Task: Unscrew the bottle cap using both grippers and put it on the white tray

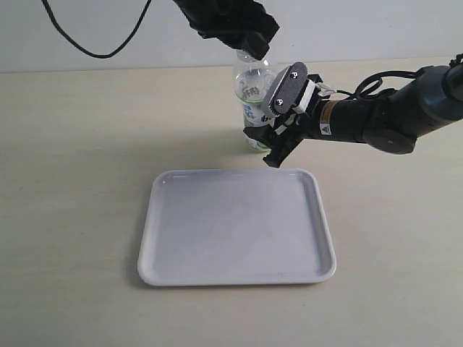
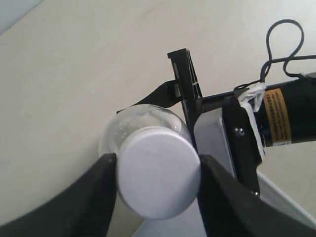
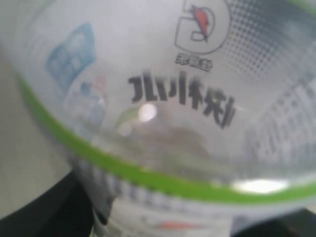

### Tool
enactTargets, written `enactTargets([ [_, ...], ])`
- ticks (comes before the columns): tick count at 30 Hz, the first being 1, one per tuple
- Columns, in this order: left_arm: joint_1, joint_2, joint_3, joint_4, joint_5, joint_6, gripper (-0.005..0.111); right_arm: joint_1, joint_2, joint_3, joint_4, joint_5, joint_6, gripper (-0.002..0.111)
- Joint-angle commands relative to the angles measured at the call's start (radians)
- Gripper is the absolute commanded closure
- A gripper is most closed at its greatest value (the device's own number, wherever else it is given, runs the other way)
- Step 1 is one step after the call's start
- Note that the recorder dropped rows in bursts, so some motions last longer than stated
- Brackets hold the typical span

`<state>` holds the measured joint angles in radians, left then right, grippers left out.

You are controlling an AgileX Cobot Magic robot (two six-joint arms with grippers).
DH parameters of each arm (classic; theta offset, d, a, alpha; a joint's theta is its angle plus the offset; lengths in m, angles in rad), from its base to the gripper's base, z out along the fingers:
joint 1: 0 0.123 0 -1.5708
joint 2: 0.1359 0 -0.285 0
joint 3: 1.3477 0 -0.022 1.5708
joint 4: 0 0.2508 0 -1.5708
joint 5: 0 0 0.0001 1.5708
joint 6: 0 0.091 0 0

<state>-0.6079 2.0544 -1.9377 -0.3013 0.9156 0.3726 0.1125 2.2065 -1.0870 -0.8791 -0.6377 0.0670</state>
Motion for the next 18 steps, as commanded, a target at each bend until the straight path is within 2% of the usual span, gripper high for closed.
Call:
enactTargets([
  [1, 0.001, -0.026, -0.022, -0.023, -0.035, 0.013, 0.058, -0.007, 0.041, 0.02, -0.031, 0.223, -0.017, 0.108],
  [14, 0.001, -0.027, -0.022, -0.019, -0.028, 0.039, 0.058, -0.007, 0.041, 0.02, -0.029, 0.225, -0.017, 0.108],
  [18, 0.001, -0.046, -0.022, -0.015, 0.017, 0.042, 0.058, -0.007, 0.041, 0.02, 0.014, 0.225, -0.017, 0.108],
])
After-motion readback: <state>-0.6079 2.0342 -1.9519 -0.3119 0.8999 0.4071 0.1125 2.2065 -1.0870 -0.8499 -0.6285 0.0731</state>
